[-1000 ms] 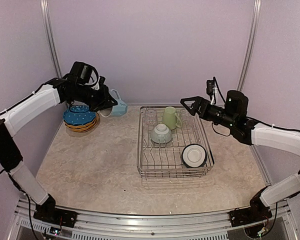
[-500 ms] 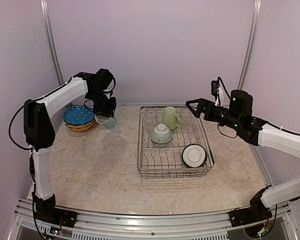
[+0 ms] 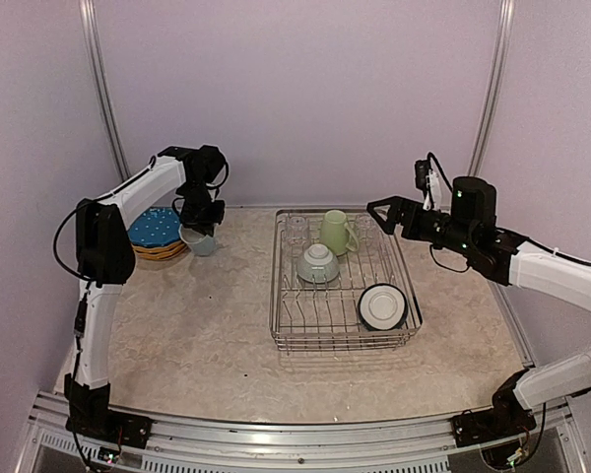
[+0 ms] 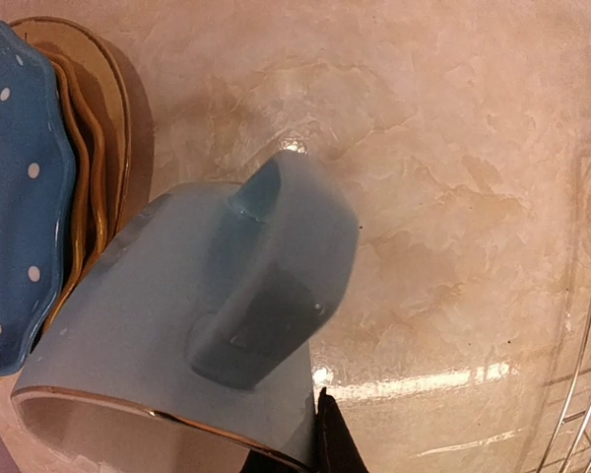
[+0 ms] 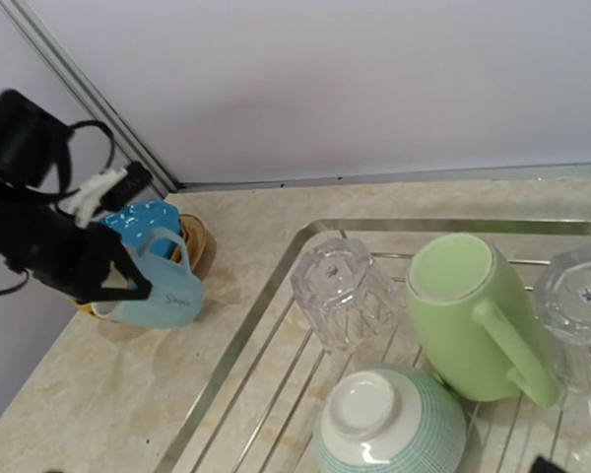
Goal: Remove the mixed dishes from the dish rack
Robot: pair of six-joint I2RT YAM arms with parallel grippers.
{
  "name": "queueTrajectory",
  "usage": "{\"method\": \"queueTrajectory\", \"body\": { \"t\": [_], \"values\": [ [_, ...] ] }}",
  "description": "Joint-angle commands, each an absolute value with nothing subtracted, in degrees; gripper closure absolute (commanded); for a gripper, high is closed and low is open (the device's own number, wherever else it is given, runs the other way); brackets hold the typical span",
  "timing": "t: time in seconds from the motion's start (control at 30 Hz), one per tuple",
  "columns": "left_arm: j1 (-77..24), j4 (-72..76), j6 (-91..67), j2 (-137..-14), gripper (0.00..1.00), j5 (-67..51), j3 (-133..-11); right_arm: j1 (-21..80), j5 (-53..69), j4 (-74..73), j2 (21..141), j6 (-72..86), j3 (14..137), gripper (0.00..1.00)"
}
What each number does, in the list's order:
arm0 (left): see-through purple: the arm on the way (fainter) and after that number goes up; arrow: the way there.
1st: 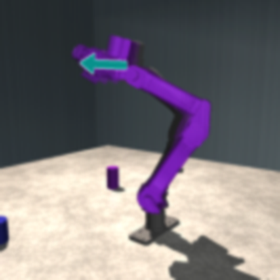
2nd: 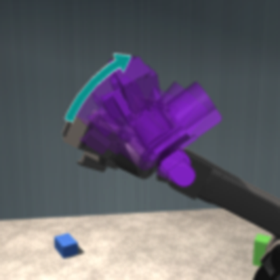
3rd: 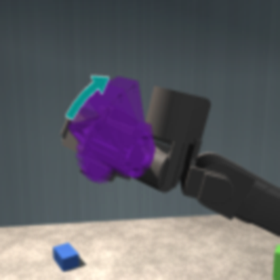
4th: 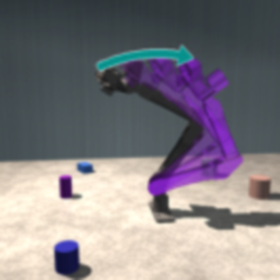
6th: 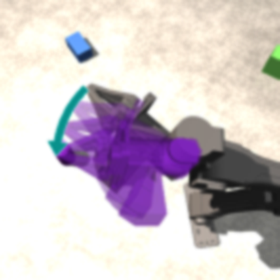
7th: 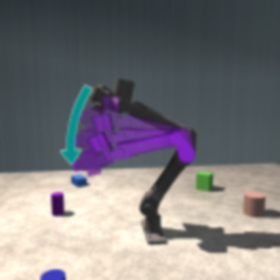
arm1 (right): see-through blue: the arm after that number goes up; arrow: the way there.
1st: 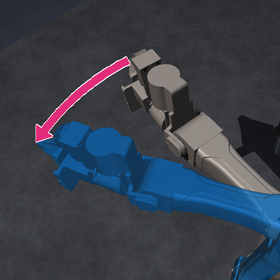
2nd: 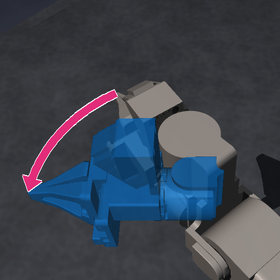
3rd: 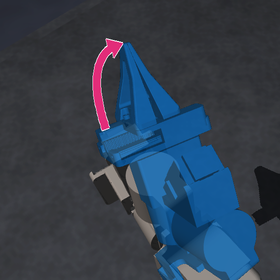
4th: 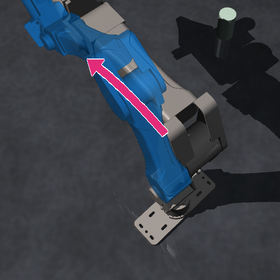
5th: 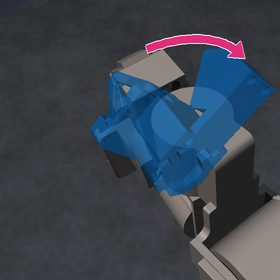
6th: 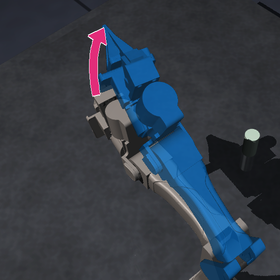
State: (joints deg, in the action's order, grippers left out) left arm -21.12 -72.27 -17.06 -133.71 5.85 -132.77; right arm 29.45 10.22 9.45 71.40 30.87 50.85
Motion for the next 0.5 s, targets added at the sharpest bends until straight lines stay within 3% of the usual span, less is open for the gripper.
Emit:
{"method": "queueTrajectory", "body": {
  "t": [0.0, 0.47],
  "values": [
    [-20.9, -73.4, -14.1, -134.9, 1.00, 8.4, -136.6, 29.0, 9.8, 8.8, 71.7, 30.3, 52.0, 0.00],
    [-19.8, -74.3, -13.1, -137.9, 0.97, 9.5, -138.3, 28.9, 10.6, 9.3, 72.8, 31.3, 52.4, 0.00]
  ]
}}
